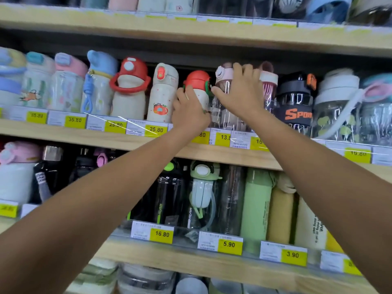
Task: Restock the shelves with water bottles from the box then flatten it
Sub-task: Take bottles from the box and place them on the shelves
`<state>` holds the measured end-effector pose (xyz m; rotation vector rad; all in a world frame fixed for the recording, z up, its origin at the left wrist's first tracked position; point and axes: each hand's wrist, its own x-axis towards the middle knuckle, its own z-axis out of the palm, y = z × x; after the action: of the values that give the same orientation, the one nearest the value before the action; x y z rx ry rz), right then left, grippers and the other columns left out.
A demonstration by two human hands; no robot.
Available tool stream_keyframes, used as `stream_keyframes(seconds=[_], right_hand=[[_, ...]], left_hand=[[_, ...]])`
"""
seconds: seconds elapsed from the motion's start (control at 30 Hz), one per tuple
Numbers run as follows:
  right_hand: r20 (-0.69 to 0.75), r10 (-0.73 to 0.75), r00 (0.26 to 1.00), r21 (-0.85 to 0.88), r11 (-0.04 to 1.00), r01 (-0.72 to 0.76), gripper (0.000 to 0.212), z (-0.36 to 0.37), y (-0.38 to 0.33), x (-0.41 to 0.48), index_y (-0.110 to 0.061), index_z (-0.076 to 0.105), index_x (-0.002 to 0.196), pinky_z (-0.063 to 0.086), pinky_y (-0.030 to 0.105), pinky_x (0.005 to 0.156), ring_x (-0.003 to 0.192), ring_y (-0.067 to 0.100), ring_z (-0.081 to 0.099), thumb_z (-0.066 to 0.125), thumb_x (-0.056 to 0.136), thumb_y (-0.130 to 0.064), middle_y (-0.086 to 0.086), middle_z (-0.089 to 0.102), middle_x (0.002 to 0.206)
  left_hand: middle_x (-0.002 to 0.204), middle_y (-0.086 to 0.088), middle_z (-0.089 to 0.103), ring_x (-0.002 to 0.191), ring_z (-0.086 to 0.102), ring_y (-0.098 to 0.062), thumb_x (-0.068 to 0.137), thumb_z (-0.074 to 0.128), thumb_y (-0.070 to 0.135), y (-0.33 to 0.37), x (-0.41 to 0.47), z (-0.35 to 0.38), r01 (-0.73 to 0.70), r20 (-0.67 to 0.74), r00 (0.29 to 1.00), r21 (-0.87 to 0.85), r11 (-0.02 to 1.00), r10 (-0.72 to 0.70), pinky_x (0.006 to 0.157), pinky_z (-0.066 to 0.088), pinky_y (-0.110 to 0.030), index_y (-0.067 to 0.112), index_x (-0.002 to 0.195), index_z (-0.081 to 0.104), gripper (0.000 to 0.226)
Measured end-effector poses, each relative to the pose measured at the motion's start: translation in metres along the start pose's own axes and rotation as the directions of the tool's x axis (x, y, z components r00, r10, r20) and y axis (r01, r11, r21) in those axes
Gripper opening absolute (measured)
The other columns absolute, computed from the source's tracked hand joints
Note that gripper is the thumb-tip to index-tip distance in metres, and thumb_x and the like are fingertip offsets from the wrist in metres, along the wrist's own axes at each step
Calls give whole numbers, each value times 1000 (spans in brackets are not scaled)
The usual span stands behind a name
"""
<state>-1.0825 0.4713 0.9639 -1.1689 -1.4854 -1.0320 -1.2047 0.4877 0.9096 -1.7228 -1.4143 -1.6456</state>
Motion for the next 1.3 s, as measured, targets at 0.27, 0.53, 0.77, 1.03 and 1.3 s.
stream_keyframes(seconds=[0.27,0.53,0.77,1.03,1.3], right_hand=[[13,-16,1000,-64,998,17,93,7,2,-3,-15,23,147,31,43,100,123,35,42,52,78,-70,14,37,141],[76,24,997,-54,998,-20,94,-1,-3,11,-11,20,148,30,44,102,123,37,43,58,78,-62,18,40,139],[135,26,991,67,997,-35,88,-5,2,10,-10,20,147,32,43,102,122,38,44,59,77,-48,18,39,138],[124,-12,992,64,998,4,90,-3,-1,7,-6,14,149,29,44,105,124,38,41,55,83,-52,21,41,138],[93,46,995,137,989,-59,92,1,-3,1,-8,13,150,32,41,104,131,35,29,61,81,-45,16,34,141]], left_hand=[[146,-16,21,131,32,-36,81,71,30,8,5,-8,71,109,991,100,992,-82,98,37,-39,11,148,4,96],[144,-15,18,125,38,-38,77,73,31,7,12,-12,61,157,985,72,996,-72,96,39,-40,13,149,1,103],[146,-16,9,119,46,-28,80,69,23,10,11,-24,79,240,969,-83,993,-57,93,36,-27,12,149,-5,101],[148,-14,15,133,25,-34,84,63,24,14,7,-11,99,170,981,-3,995,-97,104,31,-40,12,149,-1,92],[147,-13,17,129,28,-38,81,67,23,10,6,-8,30,74,997,30,999,-32,101,34,-42,14,150,1,96]])
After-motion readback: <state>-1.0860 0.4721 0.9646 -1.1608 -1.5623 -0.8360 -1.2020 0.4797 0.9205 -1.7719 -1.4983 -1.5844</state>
